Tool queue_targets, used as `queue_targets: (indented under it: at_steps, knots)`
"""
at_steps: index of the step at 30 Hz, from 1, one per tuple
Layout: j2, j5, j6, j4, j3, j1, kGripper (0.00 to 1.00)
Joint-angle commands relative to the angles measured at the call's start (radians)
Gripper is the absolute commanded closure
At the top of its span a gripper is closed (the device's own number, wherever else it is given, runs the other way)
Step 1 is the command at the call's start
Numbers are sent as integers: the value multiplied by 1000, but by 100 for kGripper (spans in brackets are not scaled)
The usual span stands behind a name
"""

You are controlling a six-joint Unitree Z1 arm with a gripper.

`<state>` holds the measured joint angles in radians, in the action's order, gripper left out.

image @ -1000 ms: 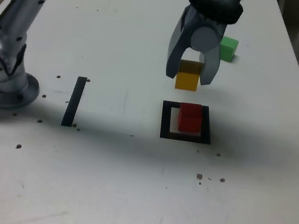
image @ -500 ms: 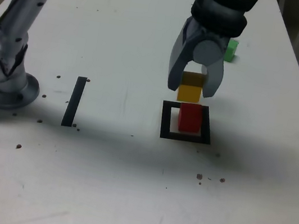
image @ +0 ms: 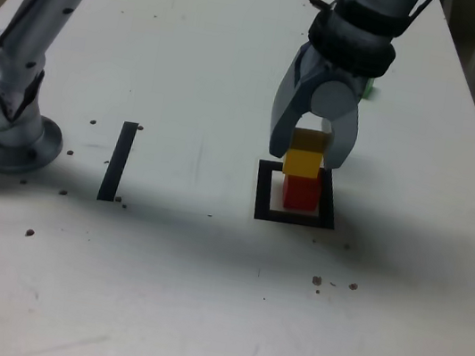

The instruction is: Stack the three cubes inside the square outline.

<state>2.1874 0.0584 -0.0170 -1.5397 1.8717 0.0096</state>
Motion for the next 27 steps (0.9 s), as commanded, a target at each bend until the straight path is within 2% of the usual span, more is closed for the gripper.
queue_targets:
  at_steps: [1, 14, 16, 20, 22, 23, 27]
  knots:
    - [9, 2, 2, -1, -4, -3, 72]
    - [18, 8, 2, 35, -16, -5, 70]
    - [18, 10, 0, 45, -22, -5, 61]
    - [17, 15, -7, 63, -34, -5, 22]
    - [16, 16, -9, 71, -39, -5, 7]
    - [15, 16, -9, 74, -42, -5, 2]
    - [9, 16, -9, 84, -52, -5, 1]
